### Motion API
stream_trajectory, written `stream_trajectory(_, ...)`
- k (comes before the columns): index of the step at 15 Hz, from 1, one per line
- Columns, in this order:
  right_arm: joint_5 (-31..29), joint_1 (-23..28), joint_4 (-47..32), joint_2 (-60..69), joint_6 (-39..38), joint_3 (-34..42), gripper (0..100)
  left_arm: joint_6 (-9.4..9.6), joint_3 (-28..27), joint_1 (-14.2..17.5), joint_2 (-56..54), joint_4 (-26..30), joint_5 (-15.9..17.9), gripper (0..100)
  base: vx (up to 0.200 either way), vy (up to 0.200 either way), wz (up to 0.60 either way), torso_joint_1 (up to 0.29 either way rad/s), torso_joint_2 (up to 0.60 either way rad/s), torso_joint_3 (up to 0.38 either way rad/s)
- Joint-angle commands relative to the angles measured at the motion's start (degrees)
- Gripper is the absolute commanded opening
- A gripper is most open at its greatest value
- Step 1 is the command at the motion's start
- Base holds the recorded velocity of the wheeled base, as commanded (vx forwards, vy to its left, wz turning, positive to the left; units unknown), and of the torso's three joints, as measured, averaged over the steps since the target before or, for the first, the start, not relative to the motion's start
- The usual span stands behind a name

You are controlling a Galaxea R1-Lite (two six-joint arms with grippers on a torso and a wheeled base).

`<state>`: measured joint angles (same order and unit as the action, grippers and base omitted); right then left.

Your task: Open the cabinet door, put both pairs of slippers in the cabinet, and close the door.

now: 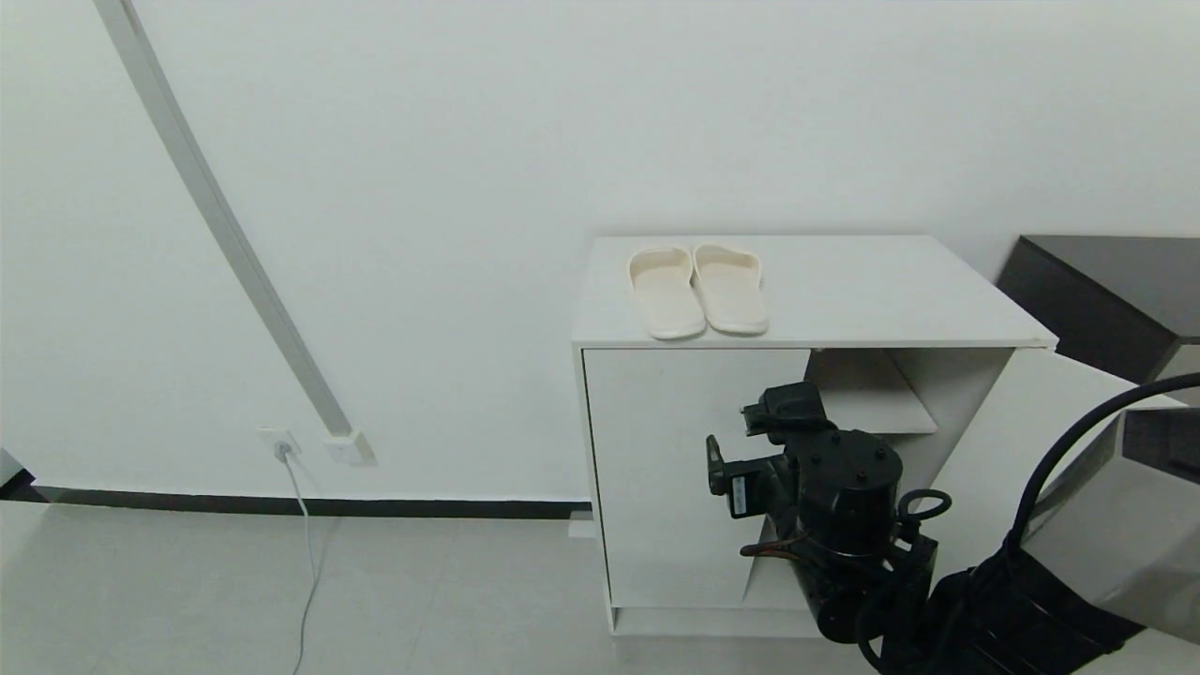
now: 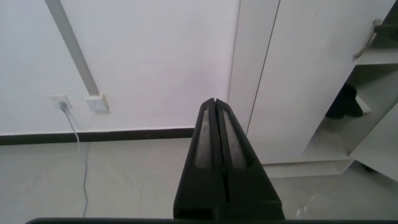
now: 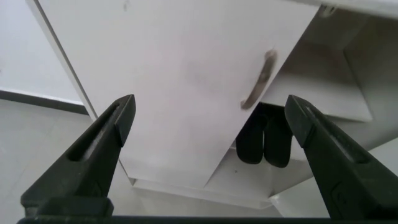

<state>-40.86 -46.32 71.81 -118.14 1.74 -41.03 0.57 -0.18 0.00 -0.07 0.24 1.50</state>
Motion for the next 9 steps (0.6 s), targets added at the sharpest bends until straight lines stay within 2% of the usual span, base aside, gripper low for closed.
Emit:
stream_trajectory(1,0.0,-0.1,0.0,-0.1,0.1,0.0,100,-0.05,0.0,0.0,0.1,0.0,0.0,0,0.0,0.0,0.0,0.261,-0.58,-0.334)
stream_trajectory(5,0.2,-0.3,0.0,0.0,0.0,0.1,100,0.04,0.0,0.0,0.1,-0.1,0.0,0,0.0,0.0,0.0,0.262,-0.59,-0.336)
stream_trajectory(9,2.4,-0.3,0.1,0.1,0.0,1.8,100,0.04,0.0,0.0,0.1,0.0,0.0,0,0.0,0.0,0.0,0.172,-0.38,-0.207)
